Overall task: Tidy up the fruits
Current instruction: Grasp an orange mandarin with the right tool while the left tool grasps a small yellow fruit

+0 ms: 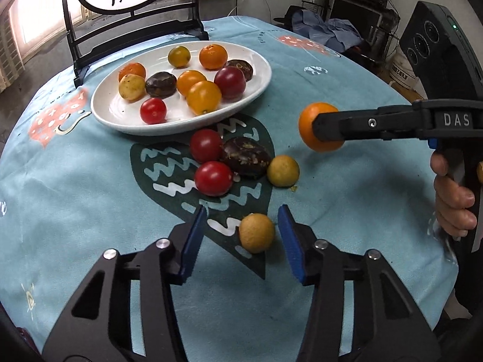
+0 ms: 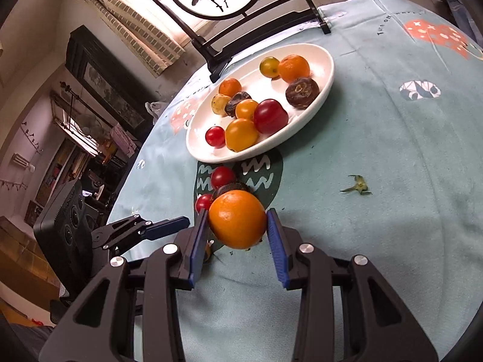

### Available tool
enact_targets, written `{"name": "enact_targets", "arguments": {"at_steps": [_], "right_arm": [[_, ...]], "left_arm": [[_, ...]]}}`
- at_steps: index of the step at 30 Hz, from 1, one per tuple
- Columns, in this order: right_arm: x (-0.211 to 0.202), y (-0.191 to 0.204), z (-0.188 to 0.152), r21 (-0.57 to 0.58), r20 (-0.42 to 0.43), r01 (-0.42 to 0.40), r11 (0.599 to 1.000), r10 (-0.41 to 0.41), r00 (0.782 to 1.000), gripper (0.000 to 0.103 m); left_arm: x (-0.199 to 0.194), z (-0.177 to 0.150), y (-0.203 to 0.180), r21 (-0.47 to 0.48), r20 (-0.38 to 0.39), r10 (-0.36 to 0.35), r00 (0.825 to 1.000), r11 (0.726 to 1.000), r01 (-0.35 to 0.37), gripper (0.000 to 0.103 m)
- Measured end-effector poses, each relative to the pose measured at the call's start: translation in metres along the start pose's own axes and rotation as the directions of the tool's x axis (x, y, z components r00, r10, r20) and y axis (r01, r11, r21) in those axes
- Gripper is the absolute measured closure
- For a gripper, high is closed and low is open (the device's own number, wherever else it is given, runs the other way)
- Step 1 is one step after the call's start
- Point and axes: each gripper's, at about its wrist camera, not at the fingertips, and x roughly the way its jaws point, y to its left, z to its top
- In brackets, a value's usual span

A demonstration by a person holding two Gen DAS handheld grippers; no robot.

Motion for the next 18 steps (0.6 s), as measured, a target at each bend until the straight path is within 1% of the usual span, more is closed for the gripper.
{"name": "enact_targets", "arguments": {"at_steps": [3, 7, 10, 13, 16, 18], "right_arm": [[0.0, -0.0024, -0.0006, 0.01, -0.003, 0.002, 1.0, -0.002, 1.0, 0.064], [0.0014, -0.0034, -0.0018, 0.012, -0.012, 0.01, 1.0, -0.01, 1.0, 0.064], [0.0011, -0.0025, -0.0021, 0.006, -0.011, 0.012, 1.0, -0.012, 1.0, 0.064], [0.0016, -0.0025, -0.0019, 0.006, -0.012, 0.012, 1.0, -0.012, 1.0, 0.064], [0.0011, -0.0025, -0.0018, 0.007, -0.01, 0.018, 1.0, -0.018, 1.0, 0.064], [0.0009, -0.0026, -0.0013, 0.007, -0.006, 0.018, 1.0, -0.018, 1.0, 0.064]], "left_arm": [[0.0028, -0.0015, 0.0002, -0.006, -0.011, -0.022, 1.0, 1.0, 0.022, 0.06], [0.0046, -0.0033, -0.0047, 0.021, -0.027, -0.034, 0.999, 0.999, 0.034, 0.061], [0.0087, -0.0045, -0.0076, 0.038, -0.047, -0.03, 0.998, 0.999, 0.031, 0.065], [0.0088, -0.0052, -0.007, 0.039, -0.047, -0.025, 0.999, 0.999, 0.027, 0.067], [0.0092, -0.0051, -0.0059, 0.036, -0.046, -0.02, 0.999, 0.999, 0.022, 0.071], [0.0091, -0.0046, -0.0056, 0.037, -0.046, -0.03, 0.998, 0.999, 0.032, 0.077]]}}
